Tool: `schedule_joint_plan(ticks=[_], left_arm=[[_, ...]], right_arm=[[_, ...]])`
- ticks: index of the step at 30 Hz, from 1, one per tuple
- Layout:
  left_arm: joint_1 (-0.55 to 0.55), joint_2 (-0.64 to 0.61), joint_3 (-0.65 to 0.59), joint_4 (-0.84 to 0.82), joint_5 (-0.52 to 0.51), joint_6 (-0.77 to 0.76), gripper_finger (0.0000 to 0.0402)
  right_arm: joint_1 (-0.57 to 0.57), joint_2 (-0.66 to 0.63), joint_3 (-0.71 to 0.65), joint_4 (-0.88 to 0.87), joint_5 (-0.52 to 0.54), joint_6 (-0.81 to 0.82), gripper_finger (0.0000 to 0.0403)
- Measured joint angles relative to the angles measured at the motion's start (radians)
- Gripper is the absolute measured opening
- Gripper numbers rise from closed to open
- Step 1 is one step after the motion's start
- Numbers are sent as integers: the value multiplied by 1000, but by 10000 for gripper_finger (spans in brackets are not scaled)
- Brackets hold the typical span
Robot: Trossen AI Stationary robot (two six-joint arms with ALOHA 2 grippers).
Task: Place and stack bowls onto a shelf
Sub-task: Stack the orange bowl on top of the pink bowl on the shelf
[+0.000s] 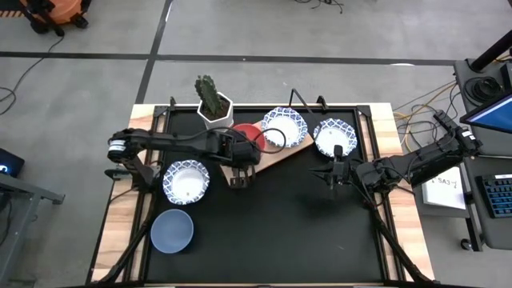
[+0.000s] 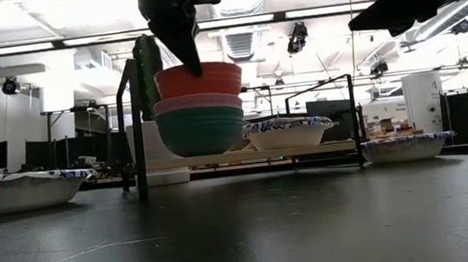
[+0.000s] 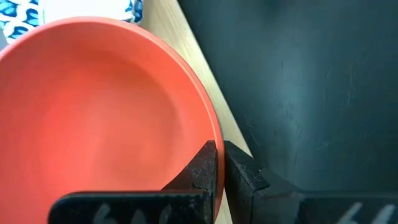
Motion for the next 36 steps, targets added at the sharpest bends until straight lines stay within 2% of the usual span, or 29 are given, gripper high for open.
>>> schedule_joint_plan(ticks=[13,23,26,29,36], left_arm=[[0,3,1,4,0,-18,42],[0,-5,24,-9,-1,24,114],[0,-27,13,75,-1,61,121],[0,-64,-47,213,-1,93,120],[1,-199,-343,587,-41,91,103]], right_arm=[[0,0,0,-4,0,1,9],[0,0,-4,1,0,2,9],[0,0,-4,1,0,8,9],[0,0,-4,7,0,8,9],[0,0,-5,9,0,9,9]])
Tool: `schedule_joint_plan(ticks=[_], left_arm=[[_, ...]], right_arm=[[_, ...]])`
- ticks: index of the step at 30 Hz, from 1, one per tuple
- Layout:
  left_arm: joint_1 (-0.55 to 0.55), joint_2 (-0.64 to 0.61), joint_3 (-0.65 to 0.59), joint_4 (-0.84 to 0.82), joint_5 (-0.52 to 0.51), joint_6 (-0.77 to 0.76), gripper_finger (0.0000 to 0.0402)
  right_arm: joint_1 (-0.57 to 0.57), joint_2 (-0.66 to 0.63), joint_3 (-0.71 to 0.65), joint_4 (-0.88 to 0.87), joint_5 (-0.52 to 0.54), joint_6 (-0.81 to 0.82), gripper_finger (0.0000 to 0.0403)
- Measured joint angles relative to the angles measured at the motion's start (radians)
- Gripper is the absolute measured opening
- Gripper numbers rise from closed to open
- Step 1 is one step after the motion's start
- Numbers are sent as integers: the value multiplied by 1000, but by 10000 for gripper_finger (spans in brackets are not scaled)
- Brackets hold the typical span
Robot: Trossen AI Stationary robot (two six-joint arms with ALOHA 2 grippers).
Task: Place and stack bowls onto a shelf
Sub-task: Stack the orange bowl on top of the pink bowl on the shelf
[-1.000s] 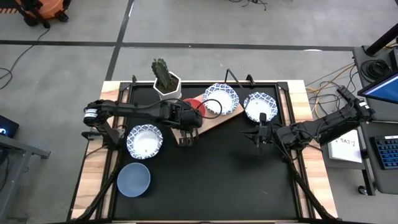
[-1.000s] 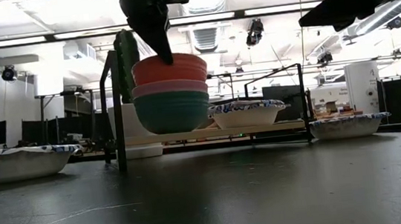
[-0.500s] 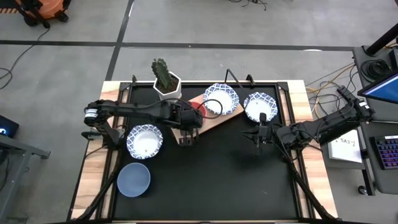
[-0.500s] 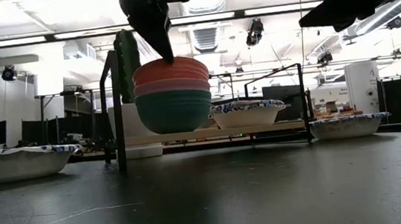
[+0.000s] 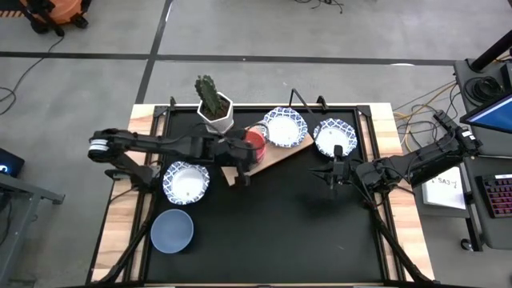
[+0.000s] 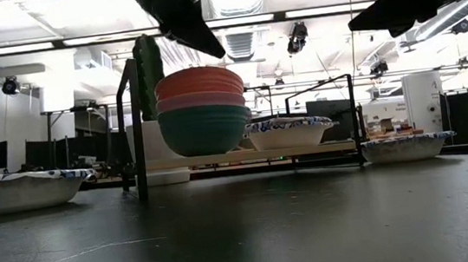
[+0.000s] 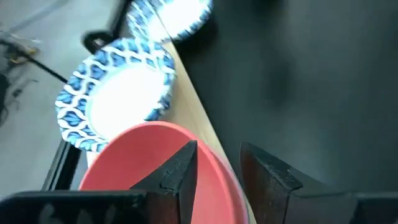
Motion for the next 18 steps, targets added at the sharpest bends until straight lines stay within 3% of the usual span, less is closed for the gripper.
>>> schedule_joint_plan(ticks=[4,10,18], left_arm=[[0,-77,-160,252,-59,-54,91],[0,-134,-314,521,-66,-95,77],[0,-114,-373,575,-66,-115,63]], right_arm=[[0,0,0,1,0,0,9],[0,0,0,1,1,9,9],[0,0,0,7,1,26,9]])
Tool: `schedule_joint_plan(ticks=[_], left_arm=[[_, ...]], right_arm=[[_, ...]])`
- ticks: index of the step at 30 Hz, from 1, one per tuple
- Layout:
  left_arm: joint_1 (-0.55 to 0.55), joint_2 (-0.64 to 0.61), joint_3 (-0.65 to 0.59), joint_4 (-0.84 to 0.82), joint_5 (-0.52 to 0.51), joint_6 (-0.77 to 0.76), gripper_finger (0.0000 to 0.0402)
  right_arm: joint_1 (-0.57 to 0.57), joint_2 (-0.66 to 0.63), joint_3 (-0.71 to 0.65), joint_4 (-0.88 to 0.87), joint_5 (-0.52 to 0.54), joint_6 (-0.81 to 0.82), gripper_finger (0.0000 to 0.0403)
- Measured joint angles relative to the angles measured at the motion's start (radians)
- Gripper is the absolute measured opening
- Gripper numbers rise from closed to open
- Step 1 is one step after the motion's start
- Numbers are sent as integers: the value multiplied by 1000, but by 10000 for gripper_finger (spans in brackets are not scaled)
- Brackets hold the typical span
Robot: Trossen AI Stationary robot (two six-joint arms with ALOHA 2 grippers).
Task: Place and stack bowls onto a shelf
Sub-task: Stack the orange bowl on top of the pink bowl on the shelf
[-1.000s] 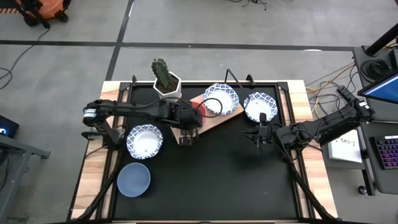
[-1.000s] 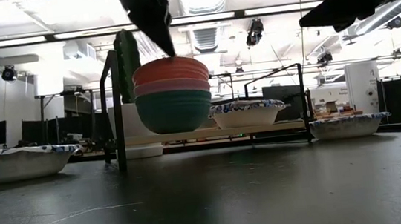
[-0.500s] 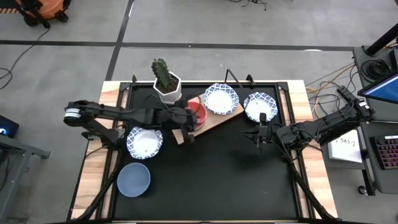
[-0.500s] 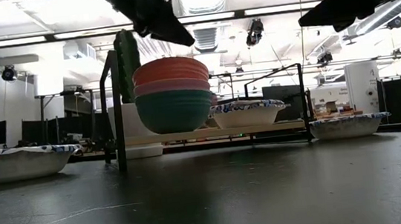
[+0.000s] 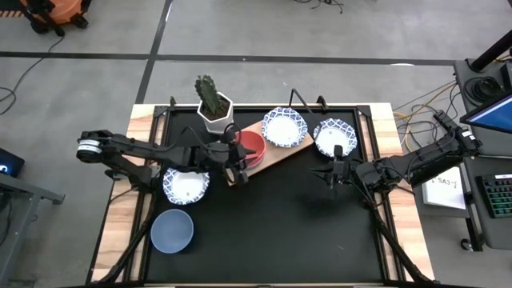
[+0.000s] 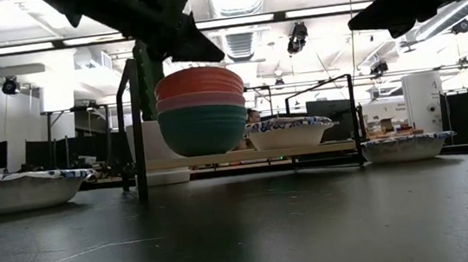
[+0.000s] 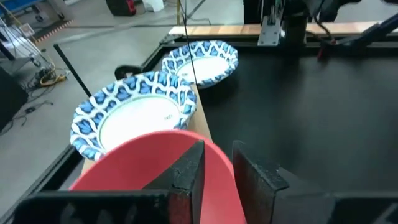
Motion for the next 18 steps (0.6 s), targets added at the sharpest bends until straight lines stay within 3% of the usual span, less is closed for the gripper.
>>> schedule_joint_plan(ticks=[18], left_arm=[[-2,1,-27,-51,0,-68,49]], right_arm=[[0,40,-5,1,-1,136,9]])
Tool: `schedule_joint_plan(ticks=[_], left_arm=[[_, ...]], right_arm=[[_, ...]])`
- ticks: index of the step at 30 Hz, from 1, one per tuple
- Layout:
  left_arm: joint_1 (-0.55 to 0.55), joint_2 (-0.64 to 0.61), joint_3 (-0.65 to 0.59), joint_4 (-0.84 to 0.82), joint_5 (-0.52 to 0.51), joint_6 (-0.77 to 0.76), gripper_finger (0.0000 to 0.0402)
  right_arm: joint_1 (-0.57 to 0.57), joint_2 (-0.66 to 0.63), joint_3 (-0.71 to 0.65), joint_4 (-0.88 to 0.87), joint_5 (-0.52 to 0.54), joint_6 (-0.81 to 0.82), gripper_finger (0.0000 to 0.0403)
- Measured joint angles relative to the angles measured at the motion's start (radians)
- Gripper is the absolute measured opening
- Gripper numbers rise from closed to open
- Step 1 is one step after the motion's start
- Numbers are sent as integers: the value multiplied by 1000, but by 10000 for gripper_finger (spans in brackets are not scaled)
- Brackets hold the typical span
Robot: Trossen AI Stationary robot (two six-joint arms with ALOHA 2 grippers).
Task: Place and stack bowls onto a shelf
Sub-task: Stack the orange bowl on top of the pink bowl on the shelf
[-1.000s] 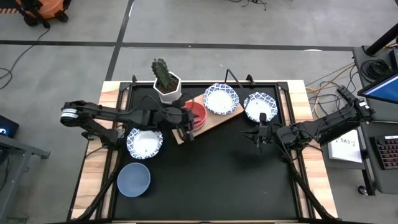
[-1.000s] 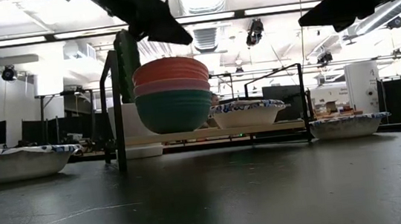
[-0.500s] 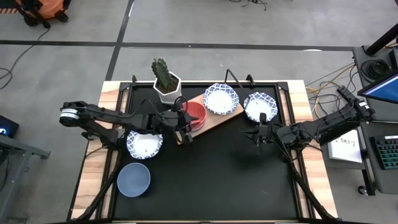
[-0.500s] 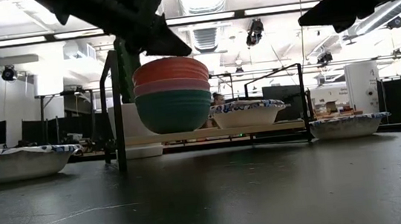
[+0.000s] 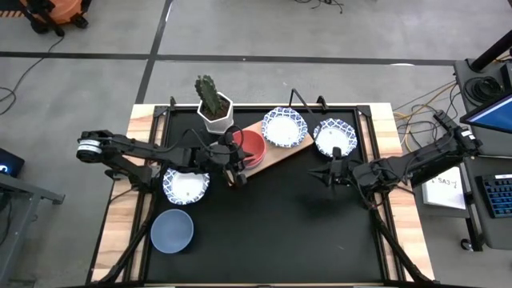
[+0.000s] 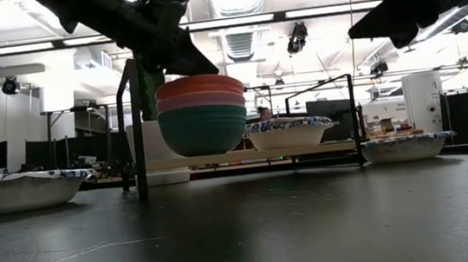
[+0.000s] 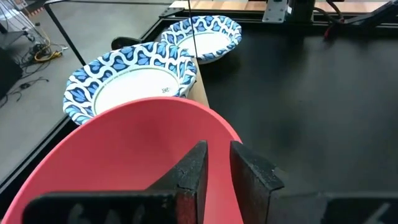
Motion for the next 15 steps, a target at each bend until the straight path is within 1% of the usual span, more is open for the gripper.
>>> schedule_joint_plan(ticks=[6,11,15], left_arm=[[-34,-26,21,-15,0,18,49],[-92,-117,52,-99,0,68,49],[-122,-198,52,-146,0,81,49]], right_arm=[[0,20,0,45,0,36,9],[0,10,0,46,0,190,9],[0,13,37,-43,-15,305,9]])
